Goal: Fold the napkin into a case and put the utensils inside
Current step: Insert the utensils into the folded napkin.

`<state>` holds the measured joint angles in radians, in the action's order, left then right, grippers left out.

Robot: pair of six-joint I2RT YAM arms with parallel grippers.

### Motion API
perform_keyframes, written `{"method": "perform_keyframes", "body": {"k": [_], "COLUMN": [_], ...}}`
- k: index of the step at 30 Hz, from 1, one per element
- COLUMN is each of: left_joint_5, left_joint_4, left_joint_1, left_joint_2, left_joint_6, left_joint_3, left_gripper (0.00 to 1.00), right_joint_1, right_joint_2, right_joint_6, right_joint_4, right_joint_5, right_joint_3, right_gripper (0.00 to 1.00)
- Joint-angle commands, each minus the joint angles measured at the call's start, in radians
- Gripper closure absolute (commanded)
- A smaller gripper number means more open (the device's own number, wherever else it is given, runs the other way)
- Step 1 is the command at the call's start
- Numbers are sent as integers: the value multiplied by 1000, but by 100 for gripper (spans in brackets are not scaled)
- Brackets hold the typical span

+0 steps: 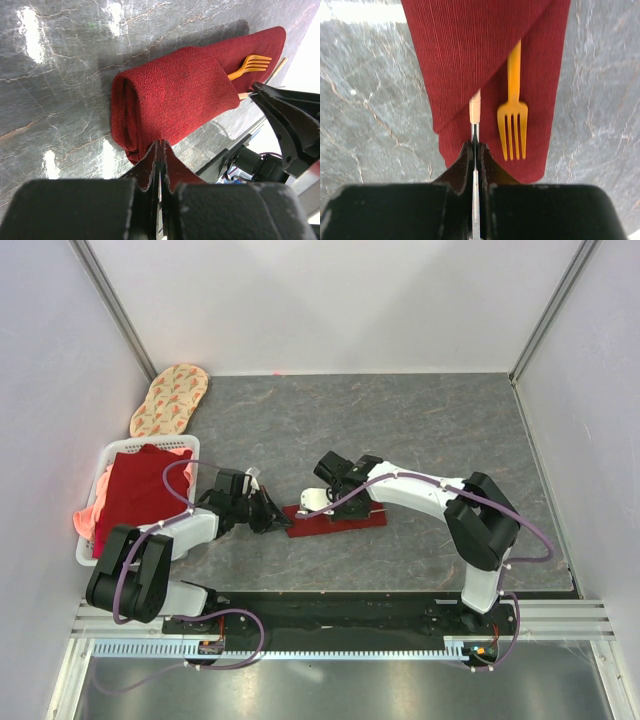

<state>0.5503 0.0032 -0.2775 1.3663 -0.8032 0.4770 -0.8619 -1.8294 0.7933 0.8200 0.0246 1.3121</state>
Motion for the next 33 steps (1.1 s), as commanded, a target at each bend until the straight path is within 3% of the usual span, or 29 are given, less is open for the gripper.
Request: {"method": "perform_keyframes", "body": {"k": [1, 16, 33], "left_joint_5": [-16, -15, -18], "left_joint_4": [32, 41, 41], "left_joint_1": [-6, -12, -15], "left_joint_2": [-4, -10, -21], "left_joint_6": [15, 12, 15], "left_joint_3": [-5, -9, -8], "left_gripper": [98, 98, 98], "right_joint_1": [-14, -40, -31], "right_joint_2": [-31, -110, -56], "right_joint_6": [3, -9, -49], "right_joint_4": [-24, -55, -107], "right_joint_5": [-23, -83, -66], "right_joint_3": [58, 133, 85], "right_gripper": [100, 99, 67]}}
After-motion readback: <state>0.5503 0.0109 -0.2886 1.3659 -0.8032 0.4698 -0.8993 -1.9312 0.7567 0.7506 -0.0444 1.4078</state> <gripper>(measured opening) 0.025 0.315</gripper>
